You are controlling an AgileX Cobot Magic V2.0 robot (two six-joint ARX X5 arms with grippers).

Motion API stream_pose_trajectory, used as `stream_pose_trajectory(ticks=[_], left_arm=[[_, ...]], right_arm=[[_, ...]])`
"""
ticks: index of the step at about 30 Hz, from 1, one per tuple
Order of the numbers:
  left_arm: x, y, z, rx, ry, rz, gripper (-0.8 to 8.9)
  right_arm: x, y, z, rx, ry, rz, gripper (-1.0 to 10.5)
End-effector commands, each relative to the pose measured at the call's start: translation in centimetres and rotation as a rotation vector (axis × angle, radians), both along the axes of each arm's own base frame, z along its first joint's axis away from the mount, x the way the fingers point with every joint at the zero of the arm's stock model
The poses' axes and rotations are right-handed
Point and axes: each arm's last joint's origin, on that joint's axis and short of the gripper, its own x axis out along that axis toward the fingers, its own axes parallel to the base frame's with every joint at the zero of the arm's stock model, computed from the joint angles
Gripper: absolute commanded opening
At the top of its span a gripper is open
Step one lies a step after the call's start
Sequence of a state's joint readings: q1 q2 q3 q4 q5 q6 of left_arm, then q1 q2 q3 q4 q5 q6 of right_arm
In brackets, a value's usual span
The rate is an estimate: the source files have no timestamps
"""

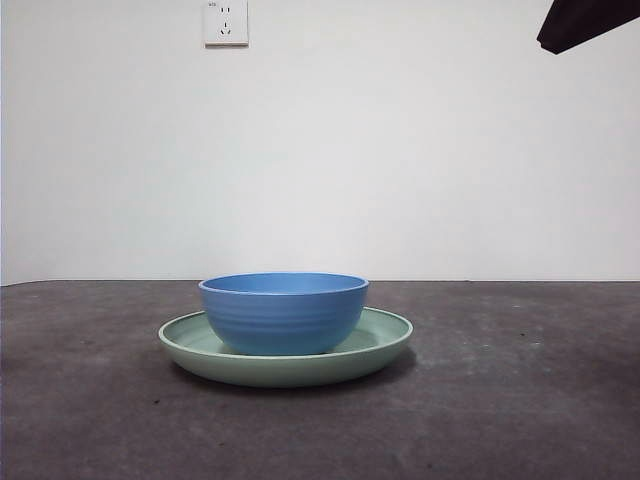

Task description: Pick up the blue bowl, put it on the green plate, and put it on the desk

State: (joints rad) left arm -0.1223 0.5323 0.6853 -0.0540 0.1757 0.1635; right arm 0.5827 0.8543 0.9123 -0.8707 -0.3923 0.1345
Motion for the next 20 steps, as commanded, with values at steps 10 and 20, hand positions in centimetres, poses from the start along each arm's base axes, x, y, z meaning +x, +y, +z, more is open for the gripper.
stream_pose_trajectory(ticks=[10, 20], left_arm=[[-2.3, 2.2, -9.7, -0.004, -0.005, 0.289, 0.15], [-2.3, 2.3, -15.5, -0.006, 0.068, 0.302, 0.15]], right_arm=[[0.1, 0.2, 0.3, 0.004, -0.02, 0.016, 0.1], [0.1, 0.2, 0.3, 0.004, -0.02, 0.017, 0.1]])
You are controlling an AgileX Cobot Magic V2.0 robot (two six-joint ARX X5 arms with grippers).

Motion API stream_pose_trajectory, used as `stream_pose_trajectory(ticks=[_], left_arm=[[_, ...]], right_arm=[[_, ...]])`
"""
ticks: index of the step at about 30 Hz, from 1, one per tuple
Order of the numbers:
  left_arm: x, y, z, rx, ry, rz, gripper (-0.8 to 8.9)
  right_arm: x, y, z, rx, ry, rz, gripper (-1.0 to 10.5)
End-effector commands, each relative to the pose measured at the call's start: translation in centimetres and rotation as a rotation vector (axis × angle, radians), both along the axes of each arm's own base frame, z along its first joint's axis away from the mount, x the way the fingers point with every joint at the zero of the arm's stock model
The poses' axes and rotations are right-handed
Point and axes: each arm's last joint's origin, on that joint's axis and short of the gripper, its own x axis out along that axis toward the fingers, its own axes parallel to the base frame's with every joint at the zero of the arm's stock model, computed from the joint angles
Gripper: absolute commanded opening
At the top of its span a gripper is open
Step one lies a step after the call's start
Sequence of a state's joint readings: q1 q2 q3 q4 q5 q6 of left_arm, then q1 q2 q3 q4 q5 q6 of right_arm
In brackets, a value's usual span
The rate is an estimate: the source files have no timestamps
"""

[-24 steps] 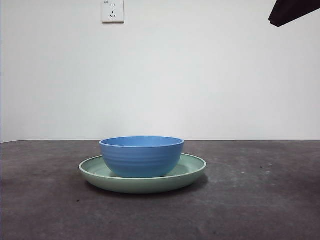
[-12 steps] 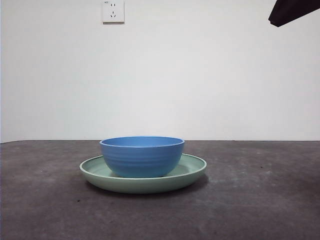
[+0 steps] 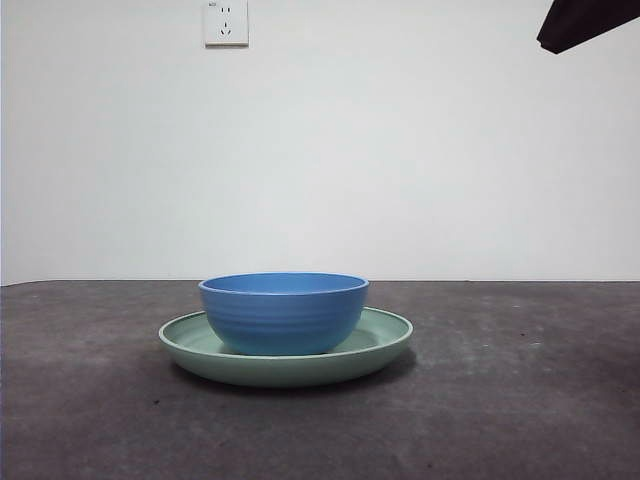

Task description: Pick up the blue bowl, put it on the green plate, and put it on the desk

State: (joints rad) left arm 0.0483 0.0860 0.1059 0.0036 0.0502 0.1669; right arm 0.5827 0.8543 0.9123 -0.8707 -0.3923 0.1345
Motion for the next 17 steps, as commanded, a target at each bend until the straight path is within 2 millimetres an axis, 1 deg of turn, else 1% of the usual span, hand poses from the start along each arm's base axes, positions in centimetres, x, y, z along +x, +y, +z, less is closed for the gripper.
stream_pose_trajectory(ticks=[1, 10, 17], left_arm=[[0.0, 0.0, -0.8, -0.003, -0.005, 0.006, 0.15], [0.0, 0.0, -3.4, -0.013, 0.101, 0.007, 0.15], [-0.2, 0.0, -4.4, -0.076, 0.201, 0.012, 0.15]], right_arm=[[0.1, 0.2, 0.3, 0.004, -0.02, 0.017, 0.1], [0.1, 0.2, 0.3, 0.004, -0.02, 0.017, 0.1], [0.1, 0.2, 0.3, 0.005, -0.021, 0.017, 0.1]])
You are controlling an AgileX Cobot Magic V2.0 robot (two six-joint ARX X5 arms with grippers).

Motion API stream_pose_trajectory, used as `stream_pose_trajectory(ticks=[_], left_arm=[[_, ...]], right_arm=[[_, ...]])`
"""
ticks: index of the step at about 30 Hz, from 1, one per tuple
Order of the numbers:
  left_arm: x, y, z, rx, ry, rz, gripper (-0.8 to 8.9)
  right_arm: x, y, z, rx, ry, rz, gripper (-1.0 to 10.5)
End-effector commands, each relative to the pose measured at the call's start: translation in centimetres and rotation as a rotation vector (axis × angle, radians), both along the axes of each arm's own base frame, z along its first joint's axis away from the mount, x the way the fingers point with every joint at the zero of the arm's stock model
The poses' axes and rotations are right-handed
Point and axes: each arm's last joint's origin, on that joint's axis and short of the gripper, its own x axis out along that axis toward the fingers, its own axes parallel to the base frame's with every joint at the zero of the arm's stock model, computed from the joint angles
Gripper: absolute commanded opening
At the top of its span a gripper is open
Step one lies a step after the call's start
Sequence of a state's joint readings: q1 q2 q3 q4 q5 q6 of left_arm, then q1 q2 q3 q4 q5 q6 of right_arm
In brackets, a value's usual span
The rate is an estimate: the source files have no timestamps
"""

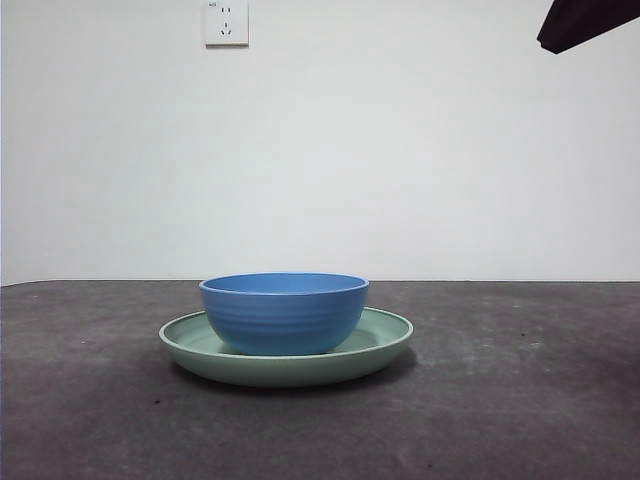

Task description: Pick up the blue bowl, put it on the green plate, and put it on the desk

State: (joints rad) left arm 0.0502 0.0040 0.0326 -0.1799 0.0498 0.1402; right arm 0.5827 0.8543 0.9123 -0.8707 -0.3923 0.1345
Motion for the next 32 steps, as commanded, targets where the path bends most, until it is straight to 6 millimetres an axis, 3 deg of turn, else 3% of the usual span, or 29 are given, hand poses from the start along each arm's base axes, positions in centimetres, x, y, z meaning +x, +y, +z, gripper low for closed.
stream_pose_trajectory(ticks=[1, 26, 32], left_arm=[[0.1, 0.0, -0.8, -0.068, 0.027, 0.015, 0.15], [0.1, 0.0, -0.8, -0.101, 0.027, 0.02, 0.15], [0.1, 0.0, -0.8, -0.101, 0.027, 0.021, 0.15]], right_arm=[[0.1, 0.2, 0.3, 0.004, -0.02, 0.016, 0.1], [0.1, 0.2, 0.3, 0.003, -0.023, 0.018, 0.1], [0.2, -1.5, 1.9, 0.008, -0.304, -0.076, 0.1]])
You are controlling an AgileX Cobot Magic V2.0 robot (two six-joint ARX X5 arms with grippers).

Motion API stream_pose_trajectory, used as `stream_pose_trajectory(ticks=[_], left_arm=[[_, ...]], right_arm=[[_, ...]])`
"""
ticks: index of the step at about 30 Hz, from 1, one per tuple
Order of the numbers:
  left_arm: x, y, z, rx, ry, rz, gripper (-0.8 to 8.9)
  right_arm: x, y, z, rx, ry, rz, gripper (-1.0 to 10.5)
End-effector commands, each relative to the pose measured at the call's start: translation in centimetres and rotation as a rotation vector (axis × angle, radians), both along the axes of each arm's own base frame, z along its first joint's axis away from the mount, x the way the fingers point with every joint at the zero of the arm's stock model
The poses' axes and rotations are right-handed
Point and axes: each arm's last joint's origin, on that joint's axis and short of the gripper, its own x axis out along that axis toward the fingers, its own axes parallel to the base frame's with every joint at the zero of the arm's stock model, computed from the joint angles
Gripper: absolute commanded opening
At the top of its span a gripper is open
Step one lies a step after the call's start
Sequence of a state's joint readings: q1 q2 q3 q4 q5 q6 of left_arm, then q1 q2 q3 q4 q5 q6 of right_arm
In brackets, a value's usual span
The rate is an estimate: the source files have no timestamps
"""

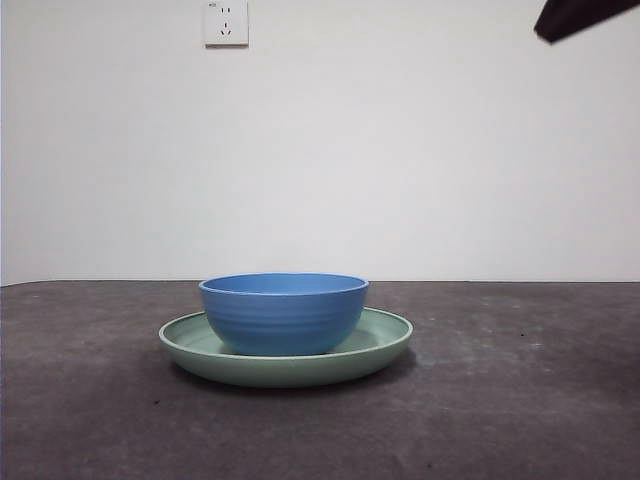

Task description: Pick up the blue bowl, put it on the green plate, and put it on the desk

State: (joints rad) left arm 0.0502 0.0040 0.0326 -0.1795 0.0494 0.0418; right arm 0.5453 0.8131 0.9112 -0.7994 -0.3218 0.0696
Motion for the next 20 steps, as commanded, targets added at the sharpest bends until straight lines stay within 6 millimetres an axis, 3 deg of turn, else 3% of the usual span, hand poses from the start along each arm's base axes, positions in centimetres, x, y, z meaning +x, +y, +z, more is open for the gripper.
stream_pose_trajectory(ticks=[1, 7, 12, 20], left_arm=[[0.1, 0.0, -0.8, -0.004, 0.027, 0.004, 0.15], [0.1, 0.0, -0.8, -0.004, 0.028, 0.004, 0.15], [0.1, 0.0, -0.8, -0.004, 0.028, 0.004, 0.15], [0.1, 0.0, -0.8, -0.004, 0.027, 0.004, 0.15]], right_arm=[[0.1, -1.3, 1.3, 0.04, -0.198, -0.066, 0.1], [-1.0, -5.2, 0.4, 0.112, -0.483, -0.355, 0.1], [-2.1, -7.2, -3.0, 0.066, -0.634, -0.621, 0.1], [-2.8, -8.3, -9.3, 0.065, -0.741, -0.743, 0.1]])
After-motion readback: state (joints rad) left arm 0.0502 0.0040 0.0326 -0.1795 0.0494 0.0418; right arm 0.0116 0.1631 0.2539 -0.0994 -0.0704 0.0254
